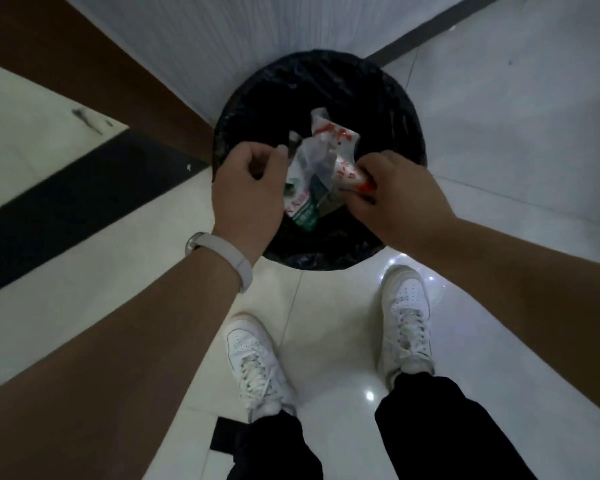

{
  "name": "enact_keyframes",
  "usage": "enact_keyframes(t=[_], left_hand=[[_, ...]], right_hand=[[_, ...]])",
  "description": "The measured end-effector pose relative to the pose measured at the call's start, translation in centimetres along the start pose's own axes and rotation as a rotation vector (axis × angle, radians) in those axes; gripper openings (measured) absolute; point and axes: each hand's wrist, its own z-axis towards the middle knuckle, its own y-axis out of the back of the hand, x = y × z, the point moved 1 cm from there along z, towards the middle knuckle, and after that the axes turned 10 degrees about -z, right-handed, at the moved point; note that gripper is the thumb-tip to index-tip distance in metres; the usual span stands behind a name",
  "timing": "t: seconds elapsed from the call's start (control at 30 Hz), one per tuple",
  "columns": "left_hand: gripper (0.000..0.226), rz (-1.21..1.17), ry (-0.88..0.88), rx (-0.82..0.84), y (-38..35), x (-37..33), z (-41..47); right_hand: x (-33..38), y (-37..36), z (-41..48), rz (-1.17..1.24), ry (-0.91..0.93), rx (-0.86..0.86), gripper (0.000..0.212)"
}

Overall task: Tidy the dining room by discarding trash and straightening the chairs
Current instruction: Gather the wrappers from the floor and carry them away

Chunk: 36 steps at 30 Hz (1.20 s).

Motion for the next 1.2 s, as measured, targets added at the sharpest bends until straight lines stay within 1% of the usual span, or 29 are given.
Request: enact_keyframes(t=[0.1, 0.17, 0.27, 0.37, 0.47, 0.53, 0.6, 0.7, 0.8, 0.9, 1.0, 1.07, 1.2], left_hand=[[0.004, 0.046, -0.046, 0.111, -0.2, 1.1, 0.2], [0.003, 0.085, -0.083, 0.160, 0.3, 1.1, -0.3], [0.014, 0.175, -0.186, 0.236, 1.8, -0.6, -1.8], [0.026, 0.299, -0.300, 0.355, 4.1, -3.9, -3.1], [0.041, 0.424, -0.387, 0.483, 6.4, -8.6, -4.2], [0.046, 0.498, -0.457, 0.527, 7.6, -12.4, -4.7], [0.050, 0.547, -0.538, 0.517, 8.5, -16.5, -5.4], [0.052, 0.617, -0.621, 0.455, 9.6, -23.5, -6.3], [0.050, 0.648, -0.690, 0.400, 10.7, -31.2, -8.2], [0.048, 0.633, -0.805, 0.322, 12.3, -37.9, -11.6], [0.047, 0.675, -0.883, 0.302, 13.6, -42.6, -14.9], [0.049, 0.719, -0.891, 0.309, 14.3, -44.9, -16.7], [0.053, 0.706, -0.945, 0.337, 15.8, -48.7, -19.9]], right_hand=[[-0.4, -1.1, -0.2, -0.091, 0.088, -0.011, 0.046], [-0.3, -0.6, -0.7, -0.089, 0.121, 0.002, 0.050], [0.0, 1.7, -1.8, -0.115, 0.131, 0.012, 0.050], [0.8, 5.4, -2.8, -0.161, 0.125, 0.007, 0.049], [1.8, 10.2, -3.6, -0.195, 0.131, -0.049, 0.044], [2.9, 14.0, -4.2, -0.198, 0.146, -0.099, 0.042], [4.2, 18.1, -4.8, -0.186, 0.159, -0.156, 0.042], [6.2, 25.2, -5.9, -0.174, 0.130, -0.223, 0.045], [7.3, 32.1, -7.8, -0.179, 0.113, -0.241, 0.048], [7.6, 38.3, -10.4, -0.200, 0.120, -0.261, 0.047], [8.3, 43.7, -13.3, -0.230, 0.128, -0.309, 0.046], [9.1, 47.0, -15.2, -0.236, 0.108, -0.351, 0.047], [11.5, 52.5, -19.6, -0.281, 0.057, -0.408, 0.051]])
